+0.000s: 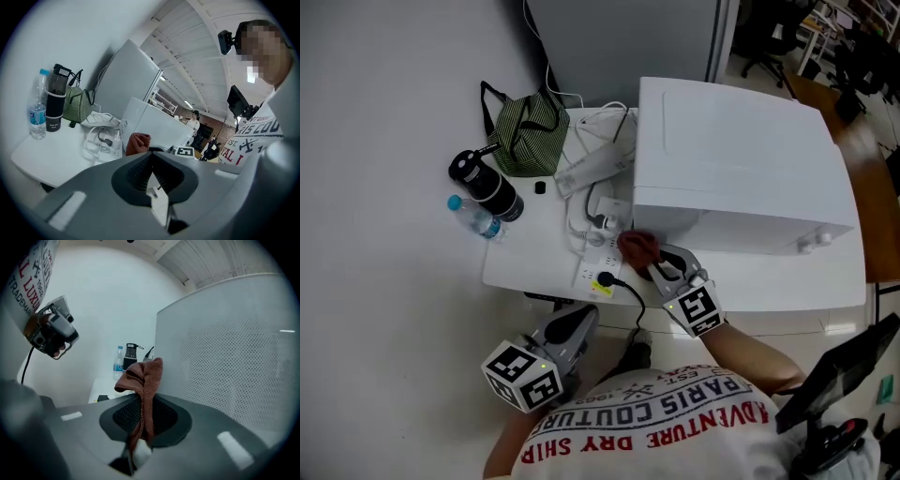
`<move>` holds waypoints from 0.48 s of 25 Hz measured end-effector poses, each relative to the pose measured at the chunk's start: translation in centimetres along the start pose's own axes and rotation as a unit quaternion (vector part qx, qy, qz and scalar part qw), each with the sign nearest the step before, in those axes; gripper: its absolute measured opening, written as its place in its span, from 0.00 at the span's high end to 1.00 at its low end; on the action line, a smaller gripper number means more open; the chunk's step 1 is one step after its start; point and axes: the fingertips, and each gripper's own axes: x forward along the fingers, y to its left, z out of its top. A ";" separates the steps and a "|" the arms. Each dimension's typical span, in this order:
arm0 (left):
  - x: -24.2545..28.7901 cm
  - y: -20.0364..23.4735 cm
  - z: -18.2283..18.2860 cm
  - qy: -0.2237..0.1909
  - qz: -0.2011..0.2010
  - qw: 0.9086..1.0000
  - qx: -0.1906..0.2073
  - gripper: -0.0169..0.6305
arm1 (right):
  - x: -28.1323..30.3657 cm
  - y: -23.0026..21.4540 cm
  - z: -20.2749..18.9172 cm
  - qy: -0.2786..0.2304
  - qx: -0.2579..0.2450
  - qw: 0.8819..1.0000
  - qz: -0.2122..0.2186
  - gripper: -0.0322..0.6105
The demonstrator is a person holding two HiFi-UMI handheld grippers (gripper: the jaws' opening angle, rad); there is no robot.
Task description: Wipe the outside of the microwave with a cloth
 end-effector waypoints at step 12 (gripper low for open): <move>5.3 -3.5 0.0 0.035 -0.065 0.997 0.030 0.96 | -6.9 -7.1 -2.0 0.013 0.021 0.995 -0.099 0.88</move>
